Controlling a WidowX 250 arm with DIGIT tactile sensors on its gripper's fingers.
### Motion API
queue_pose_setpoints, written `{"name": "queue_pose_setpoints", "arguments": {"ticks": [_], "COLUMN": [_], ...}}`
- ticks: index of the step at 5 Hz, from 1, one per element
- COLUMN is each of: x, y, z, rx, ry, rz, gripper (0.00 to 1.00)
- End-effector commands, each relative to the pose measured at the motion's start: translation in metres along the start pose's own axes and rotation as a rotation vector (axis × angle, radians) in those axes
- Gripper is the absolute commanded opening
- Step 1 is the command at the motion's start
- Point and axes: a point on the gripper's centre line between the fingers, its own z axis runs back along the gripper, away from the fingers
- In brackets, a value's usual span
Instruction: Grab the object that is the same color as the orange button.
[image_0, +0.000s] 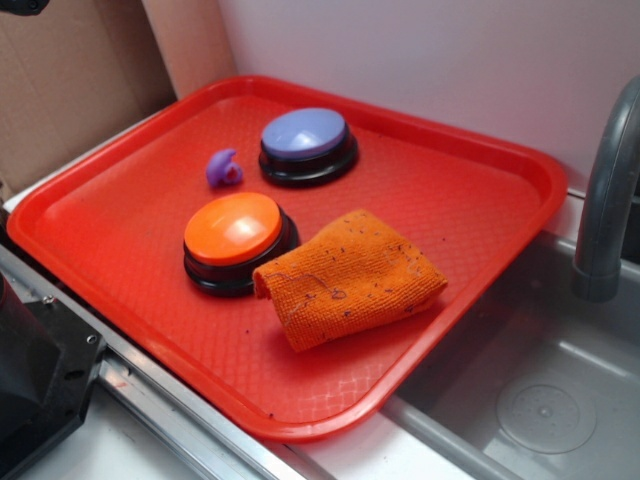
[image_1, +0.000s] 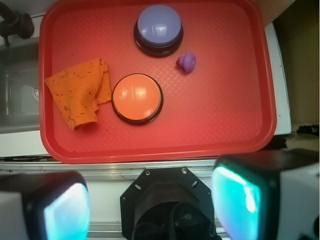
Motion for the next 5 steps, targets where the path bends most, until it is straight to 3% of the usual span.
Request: {"name": "queue_pose_setpoints", "arguments": {"ticks": [1,2,3,4,5], "x": [0.000,0.012,0.028,0.050,0.066], "y": [0.000,-0.021,-0.040,-0.080,-0.104], "z": [0.000,-0.015,-0.041,-0.090,-0.136], "rx": [0.000,0.029,-0.044,0.004,-0.010], "ry": [0.000,-0.043,-0.016,-0.042,-0.028], "rz": [0.000,0.207,0.282,0.374,0.386], "gripper": [1.00,1.00,1.00,1.00,1.00]}}
